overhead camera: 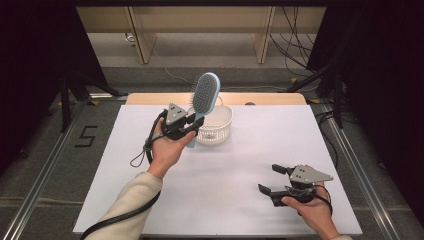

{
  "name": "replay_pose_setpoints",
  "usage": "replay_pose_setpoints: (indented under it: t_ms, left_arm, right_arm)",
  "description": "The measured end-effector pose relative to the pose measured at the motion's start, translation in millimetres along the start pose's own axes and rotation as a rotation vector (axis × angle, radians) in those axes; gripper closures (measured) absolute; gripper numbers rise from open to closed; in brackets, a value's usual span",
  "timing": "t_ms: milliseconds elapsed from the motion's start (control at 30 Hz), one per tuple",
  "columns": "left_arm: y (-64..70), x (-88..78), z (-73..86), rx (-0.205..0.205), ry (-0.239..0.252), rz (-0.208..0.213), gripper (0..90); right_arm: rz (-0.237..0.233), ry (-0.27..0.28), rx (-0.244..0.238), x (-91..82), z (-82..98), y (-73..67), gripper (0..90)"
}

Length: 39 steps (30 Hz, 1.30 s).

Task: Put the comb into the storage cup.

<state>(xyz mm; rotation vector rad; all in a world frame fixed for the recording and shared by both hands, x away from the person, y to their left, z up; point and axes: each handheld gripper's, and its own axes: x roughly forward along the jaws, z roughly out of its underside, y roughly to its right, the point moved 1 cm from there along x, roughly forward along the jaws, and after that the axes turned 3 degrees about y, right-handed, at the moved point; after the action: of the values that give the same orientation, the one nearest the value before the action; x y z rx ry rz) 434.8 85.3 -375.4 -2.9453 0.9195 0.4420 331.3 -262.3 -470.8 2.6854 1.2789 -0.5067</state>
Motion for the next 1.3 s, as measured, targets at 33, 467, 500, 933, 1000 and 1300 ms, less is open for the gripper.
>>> replay_pose_setpoints:
  t_ms: [33, 467, 500, 933, 1000, 1300]
  left_arm:
    - [-0.2, 0.3, -0.2, -0.001, -0.001, 0.001, 69.8]
    - [-2.0, 3.2, -1.8, -0.011, 0.004, -0.007, 69.8]
    - [-2.2, 3.4, -2.0, -0.012, 0.004, -0.008, 69.8]
    - [-2.7, 5.2, -3.9, -0.004, 0.005, -0.019, 69.8]
    - [-2.9, 5.7, -4.1, -0.002, 0.005, -0.020, 69.8]
    - [-2.3, 8.0, -5.3, 0.012, 0.007, -0.022, 69.8]
  right_arm:
    - [0.000, 0.000, 0.000, 0.1, 0.1, 0.0, 15.4]
    - [0.002, 0.000, 0.001, 0.1, 0.0, 0.0, 15.4]
    - [0.002, 0.001, 0.000, 0.1, 0.0, 0.0, 15.4]
    - [0.003, 0.001, 0.001, 0.0, -0.1, 0.1, 15.4]
    - [0.002, 0.001, 0.001, 0.1, -0.1, 0.0, 15.4]
    - [0.004, 0.000, 0.001, 0.1, 0.0, 0.1, 15.4]
